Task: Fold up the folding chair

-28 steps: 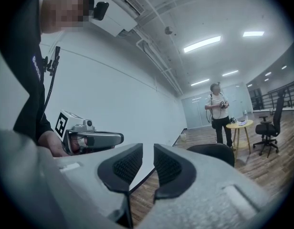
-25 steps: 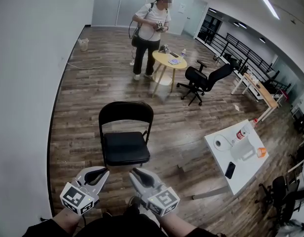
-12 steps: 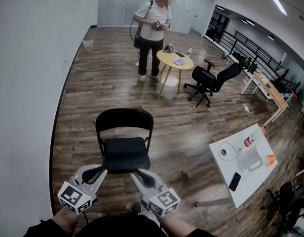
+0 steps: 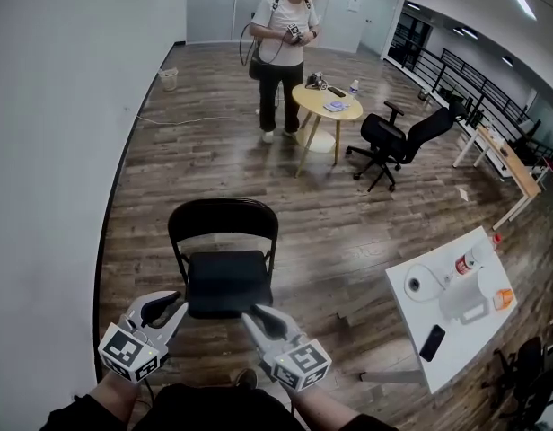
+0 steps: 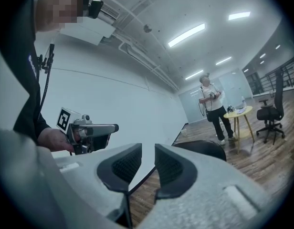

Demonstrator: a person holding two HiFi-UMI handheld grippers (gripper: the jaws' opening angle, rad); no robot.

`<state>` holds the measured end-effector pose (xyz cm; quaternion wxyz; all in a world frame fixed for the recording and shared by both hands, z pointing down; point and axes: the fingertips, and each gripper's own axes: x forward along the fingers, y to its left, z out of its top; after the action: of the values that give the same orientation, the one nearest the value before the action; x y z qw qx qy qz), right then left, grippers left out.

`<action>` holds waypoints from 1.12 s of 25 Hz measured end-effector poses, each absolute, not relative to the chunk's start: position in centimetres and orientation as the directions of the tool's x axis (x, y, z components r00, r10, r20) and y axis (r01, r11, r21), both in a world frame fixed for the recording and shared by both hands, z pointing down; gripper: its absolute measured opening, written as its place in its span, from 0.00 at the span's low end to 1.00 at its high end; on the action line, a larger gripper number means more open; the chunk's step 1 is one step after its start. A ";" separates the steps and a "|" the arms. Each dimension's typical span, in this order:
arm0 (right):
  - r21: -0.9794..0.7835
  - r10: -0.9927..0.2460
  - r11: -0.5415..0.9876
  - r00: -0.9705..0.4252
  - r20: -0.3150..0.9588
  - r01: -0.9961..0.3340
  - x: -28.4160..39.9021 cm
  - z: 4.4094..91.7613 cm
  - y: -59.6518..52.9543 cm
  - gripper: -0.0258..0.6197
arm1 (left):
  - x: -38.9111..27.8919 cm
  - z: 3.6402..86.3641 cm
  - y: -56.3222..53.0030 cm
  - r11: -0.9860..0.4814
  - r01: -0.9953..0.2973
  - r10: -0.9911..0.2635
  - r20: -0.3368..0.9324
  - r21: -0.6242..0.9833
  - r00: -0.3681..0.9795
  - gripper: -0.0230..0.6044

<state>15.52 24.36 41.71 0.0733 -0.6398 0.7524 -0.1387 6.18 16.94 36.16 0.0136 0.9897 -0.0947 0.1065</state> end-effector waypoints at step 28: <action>-0.328 -0.984 -0.072 0.014 0.176 -0.942 18.7 44.1 17.3 0.19 | 9.7 37.5 4.7 -0.999 -0.016 -0.025 0.242 -0.037 0.970 0.25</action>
<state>18.73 17.27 44.12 0.0588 -0.7096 0.6787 -0.1800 9.74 4.68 37.54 -0.0173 0.9923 -0.0104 0.1221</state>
